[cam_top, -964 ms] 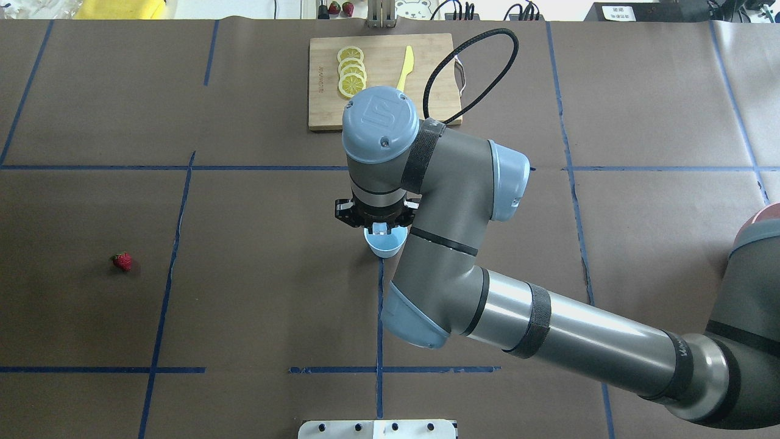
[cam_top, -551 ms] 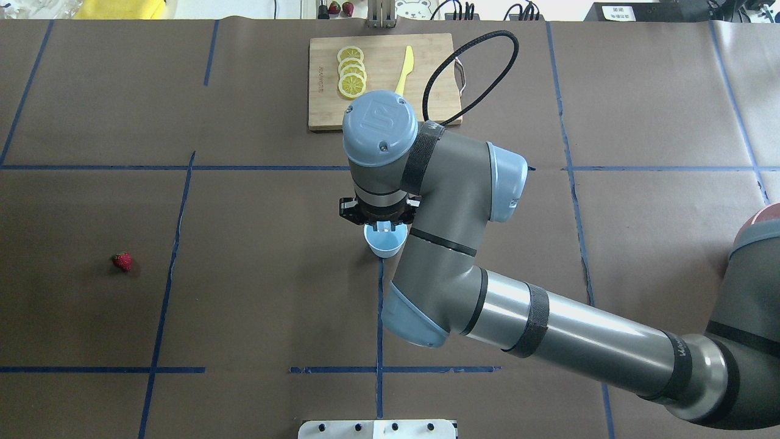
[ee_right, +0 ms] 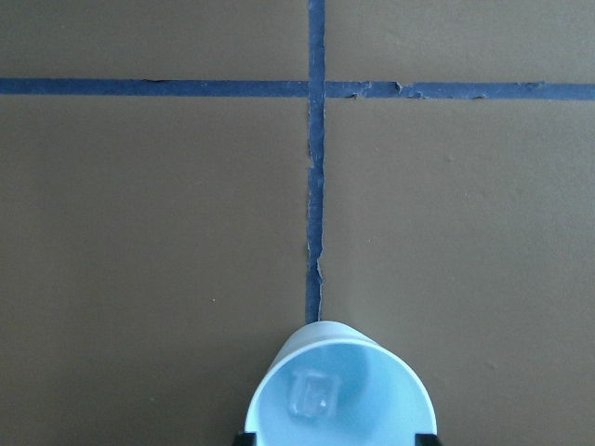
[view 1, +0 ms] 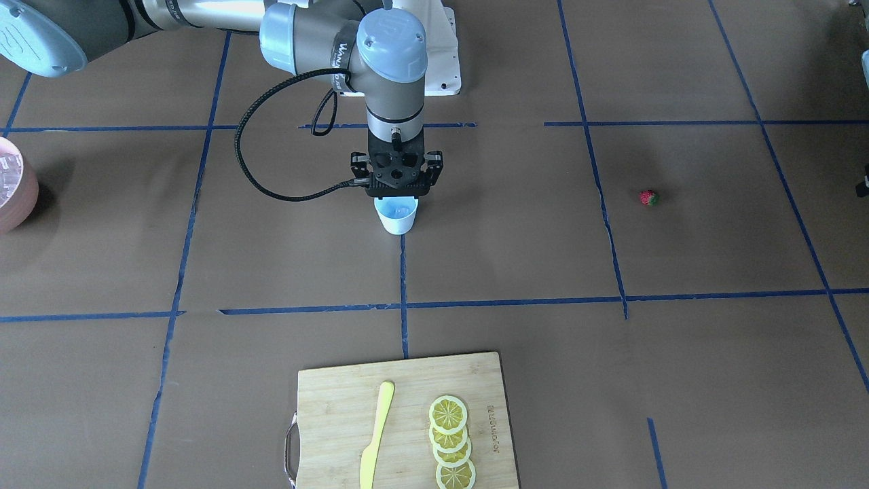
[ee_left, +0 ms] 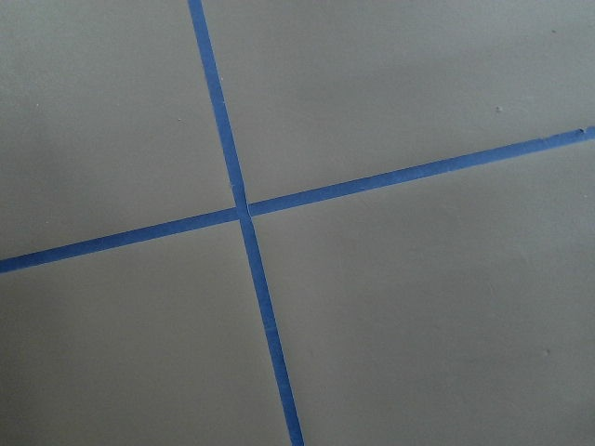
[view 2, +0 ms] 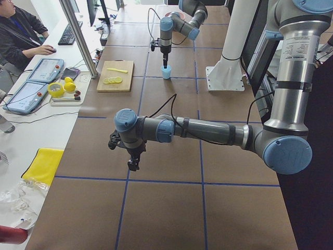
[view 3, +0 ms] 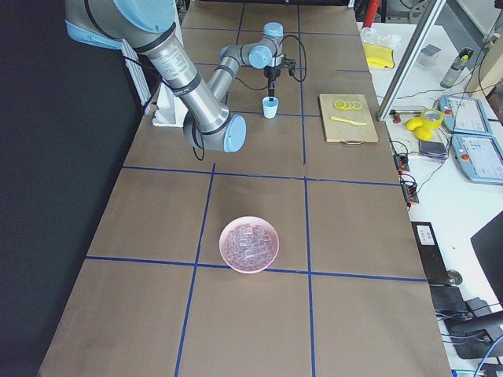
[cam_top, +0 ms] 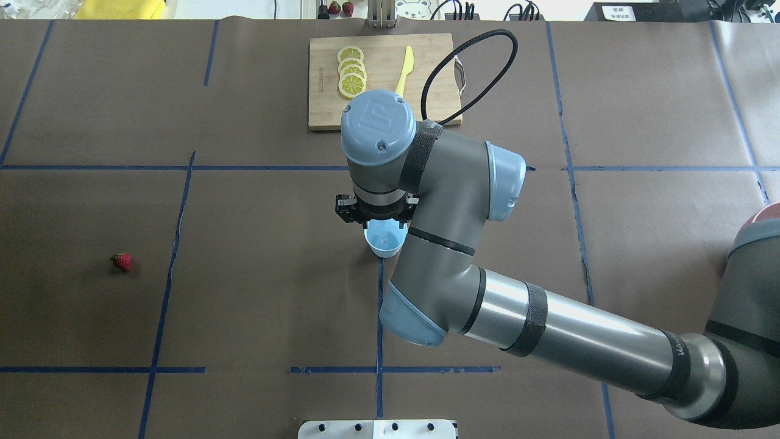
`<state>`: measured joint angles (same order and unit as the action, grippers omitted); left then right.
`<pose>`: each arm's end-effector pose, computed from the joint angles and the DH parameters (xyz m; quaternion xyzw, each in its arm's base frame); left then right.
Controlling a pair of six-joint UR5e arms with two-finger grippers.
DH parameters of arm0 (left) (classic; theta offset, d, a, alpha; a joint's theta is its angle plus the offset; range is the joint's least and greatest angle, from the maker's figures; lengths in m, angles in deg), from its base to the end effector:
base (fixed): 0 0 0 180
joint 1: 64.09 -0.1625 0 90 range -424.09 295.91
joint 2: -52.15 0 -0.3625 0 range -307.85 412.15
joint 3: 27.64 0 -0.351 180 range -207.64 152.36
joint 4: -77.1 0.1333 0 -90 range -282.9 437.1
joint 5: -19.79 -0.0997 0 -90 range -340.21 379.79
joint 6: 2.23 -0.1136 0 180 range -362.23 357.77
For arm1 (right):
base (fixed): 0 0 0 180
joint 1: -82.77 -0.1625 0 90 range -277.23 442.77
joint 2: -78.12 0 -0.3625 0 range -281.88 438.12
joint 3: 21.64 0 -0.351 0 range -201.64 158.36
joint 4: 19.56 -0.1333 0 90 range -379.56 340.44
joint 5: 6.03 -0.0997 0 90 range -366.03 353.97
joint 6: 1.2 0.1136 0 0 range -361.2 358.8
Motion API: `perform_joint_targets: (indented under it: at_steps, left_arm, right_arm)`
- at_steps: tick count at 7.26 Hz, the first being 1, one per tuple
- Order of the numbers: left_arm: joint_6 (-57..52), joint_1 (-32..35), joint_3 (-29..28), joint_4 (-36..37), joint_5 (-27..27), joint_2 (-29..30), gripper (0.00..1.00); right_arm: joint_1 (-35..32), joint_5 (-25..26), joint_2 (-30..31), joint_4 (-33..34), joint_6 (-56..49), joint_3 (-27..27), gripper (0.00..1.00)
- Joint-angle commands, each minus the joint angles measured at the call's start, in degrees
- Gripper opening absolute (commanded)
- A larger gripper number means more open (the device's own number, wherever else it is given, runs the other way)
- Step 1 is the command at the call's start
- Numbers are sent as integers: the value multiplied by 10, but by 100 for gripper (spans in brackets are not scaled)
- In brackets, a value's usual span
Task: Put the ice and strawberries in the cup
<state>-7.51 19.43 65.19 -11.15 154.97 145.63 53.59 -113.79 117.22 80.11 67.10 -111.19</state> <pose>0.0014 -0.4795 0.5576 0.0327 0.3842 0.1097 0.9161 -0.5203 -0.4035 0.1373 0.0172 -0.3730 0.0067 0.9276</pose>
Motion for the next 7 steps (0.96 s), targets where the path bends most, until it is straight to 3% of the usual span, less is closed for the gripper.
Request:
perform_joint_targets:
  at_steps: [1,2,4,6,7]
  left_arm:
    - [0,-1,0,0,0,1,100]
    - [0,-1,0,0,0,1,100]
    - [1,-1,0,1,0,6,100]
    - [8,-1,4,1,0,6,100]
    - [11,-1,8,0,0,6,100]
  right_arm:
    - [-5,0,4,1,1,-17,98]
    - [-29,-5,25,5,-1,-59,99]
    - [-73,-18,131,23,-11,-195,100]
    - [-106,-18,183,88,-15,-278,100]
    - [-114,-18,249,89,-39,-331,100]
